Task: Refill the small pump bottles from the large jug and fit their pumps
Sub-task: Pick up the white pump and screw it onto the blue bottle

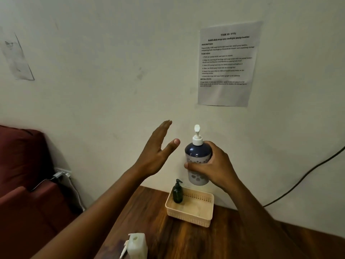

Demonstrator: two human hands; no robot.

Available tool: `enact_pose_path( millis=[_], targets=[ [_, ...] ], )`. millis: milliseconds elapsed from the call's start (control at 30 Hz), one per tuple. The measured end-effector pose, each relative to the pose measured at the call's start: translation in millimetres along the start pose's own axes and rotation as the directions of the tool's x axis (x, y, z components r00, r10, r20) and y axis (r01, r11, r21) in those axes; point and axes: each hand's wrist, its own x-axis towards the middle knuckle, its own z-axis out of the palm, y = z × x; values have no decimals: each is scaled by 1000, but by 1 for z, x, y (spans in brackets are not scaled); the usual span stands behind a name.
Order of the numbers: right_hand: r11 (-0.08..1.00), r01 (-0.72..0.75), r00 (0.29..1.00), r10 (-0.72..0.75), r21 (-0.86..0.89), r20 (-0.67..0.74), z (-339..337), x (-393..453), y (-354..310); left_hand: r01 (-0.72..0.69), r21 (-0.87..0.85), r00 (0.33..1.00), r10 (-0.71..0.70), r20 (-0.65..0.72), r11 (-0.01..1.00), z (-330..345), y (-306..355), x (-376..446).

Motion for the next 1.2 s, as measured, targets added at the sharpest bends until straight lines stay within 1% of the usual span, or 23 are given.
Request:
enact_pose_path(
  millis=[167,300,633,767,1000,1200],
  targets=[
    [999,-36,999,35,-29,-12,7,11,31,-45,161,999,43,16,986,21,-40,6],
    [998,-55,998,54,-36,-32,18,22,58,-62,232,998,53,43,971,39,-75,11],
    [987,-124,992,121,-103,-34,59,57,134,-74,328,992,36,120,942,81,-149,25],
    [978,-173,985,170,-117,-42,80,70,168,-55,354,987,-4,163,934,102,-178,31],
    [968,-211,977,203,-134,-70,114,84,226,-29,399,971,-70,231,916,136,-229,38],
    [954,-264,963,252,-140,-100,145,87,279,-31,415,957,-93,276,909,170,-273,37]
  ],
)
